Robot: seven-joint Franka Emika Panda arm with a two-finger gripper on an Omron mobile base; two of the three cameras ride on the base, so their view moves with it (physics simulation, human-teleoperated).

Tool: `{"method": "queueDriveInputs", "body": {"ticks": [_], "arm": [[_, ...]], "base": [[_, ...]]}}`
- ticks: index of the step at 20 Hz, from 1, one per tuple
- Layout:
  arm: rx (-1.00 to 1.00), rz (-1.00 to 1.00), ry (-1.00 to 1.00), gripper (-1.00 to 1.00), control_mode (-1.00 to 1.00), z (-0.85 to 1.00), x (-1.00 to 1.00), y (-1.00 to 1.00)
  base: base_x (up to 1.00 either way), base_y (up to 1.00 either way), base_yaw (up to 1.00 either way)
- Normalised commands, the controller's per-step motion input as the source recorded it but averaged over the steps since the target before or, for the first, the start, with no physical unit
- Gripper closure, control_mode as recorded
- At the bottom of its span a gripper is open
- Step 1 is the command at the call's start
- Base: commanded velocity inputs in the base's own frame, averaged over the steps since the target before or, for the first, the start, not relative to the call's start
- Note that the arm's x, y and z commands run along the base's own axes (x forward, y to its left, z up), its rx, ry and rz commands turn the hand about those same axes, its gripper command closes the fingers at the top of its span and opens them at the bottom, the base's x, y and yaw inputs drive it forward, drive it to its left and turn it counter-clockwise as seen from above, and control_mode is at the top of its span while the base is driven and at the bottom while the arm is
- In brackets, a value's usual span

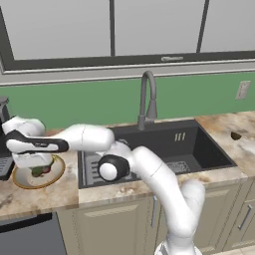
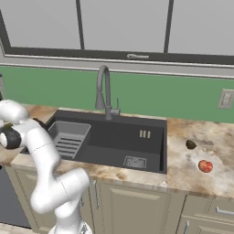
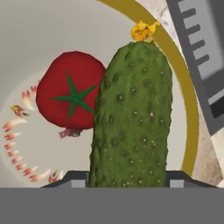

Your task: There is a mixed pile of frozen fruits and vegetables on the counter. Locate all the frozen vegetables and place the items in a bowl on the counter. Take all the frozen fruits and defrost them in a running sink.

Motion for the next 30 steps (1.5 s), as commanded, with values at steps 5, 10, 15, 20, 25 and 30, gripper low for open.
{"method": "queueDriveInputs", "body": {"ticks": [5, 10, 15, 20, 25, 30], "arm": [[0.00, -0.06, -0.04, -1.00, -1.00, -0.15, 0.00, 0.26], [0.00, -0.03, -0.01, -1.00, -1.00, -0.06, 0.01, 0.08], [0.00, 0.00, 0.02, -1.00, -1.00, 0.00, 0.00, 0.00], [0.00, 0.00, 0.12, -1.00, -1.00, 0.03, 0.12, -0.03], [0.05, -0.01, 0.22, -1.00, -1.00, 0.66, 0.02, -0.25], [0.06, 0.00, 0.11, -1.00, -1.00, 0.78, -0.13, -0.47]], "base": [[0.00, 0.00, 0.00], [0.00, 0.00, 0.00], [0.00, 0.00, 0.00], [0.00, 0.00, 0.00], [0.00, 0.00, 0.00], [0.00, 0.00, 0.00]]}}
